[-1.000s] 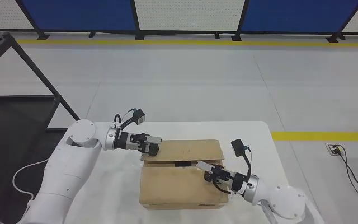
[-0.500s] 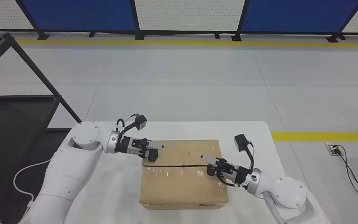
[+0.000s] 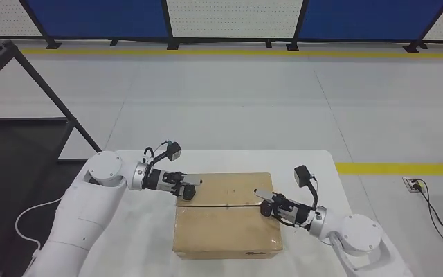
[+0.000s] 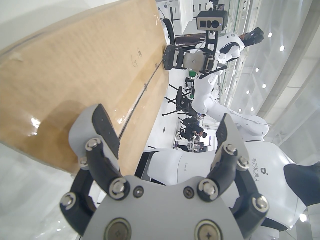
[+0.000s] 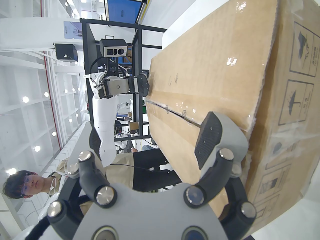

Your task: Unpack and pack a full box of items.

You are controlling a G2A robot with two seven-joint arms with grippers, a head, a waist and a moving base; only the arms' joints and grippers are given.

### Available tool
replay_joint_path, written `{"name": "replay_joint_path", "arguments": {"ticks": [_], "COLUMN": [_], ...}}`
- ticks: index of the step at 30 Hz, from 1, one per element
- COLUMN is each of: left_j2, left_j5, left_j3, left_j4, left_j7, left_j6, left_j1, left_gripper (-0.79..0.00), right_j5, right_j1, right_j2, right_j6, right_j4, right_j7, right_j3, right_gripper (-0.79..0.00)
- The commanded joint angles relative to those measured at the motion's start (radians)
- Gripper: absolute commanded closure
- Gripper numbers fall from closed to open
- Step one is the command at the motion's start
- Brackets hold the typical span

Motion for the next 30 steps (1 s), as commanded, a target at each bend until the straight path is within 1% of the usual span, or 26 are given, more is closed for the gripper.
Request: {"name": "replay_joint_path", "arguments": {"ticks": [1, 9, 18, 30], "left_j2": [0.001, 0.008, 0.025, 0.056], "left_j5": [0.000, -0.005, -0.034, -0.089], "left_j3": [0.000, -0.011, -0.058, -0.147], "left_j4": [-0.004, -0.014, -0.022, 0.032], "left_j7": [0.006, 0.023, 0.048, 0.064], "left_j6": [0.001, 0.004, 0.003, -0.002], "left_j1": [0.001, 0.006, 0.015, 0.003], "left_gripper": [-0.785, -0.785, -0.785, -0.785], "right_j5": [0.002, 0.007, 0.019, 0.046], "right_j1": [0.003, 0.018, 0.030, -0.015], "right_j2": [0.000, -0.001, -0.001, 0.009], "right_j6": [-0.001, -0.007, -0.010, -0.033], "right_j4": [0.005, 0.030, 0.052, 0.045], "right_j7": [0.001, 0.002, 0.001, -0.008], "right_j3": [-0.003, -0.021, -0.023, 0.032], "right_gripper": [-0.785, -0.785, -0.785, -0.785]}}
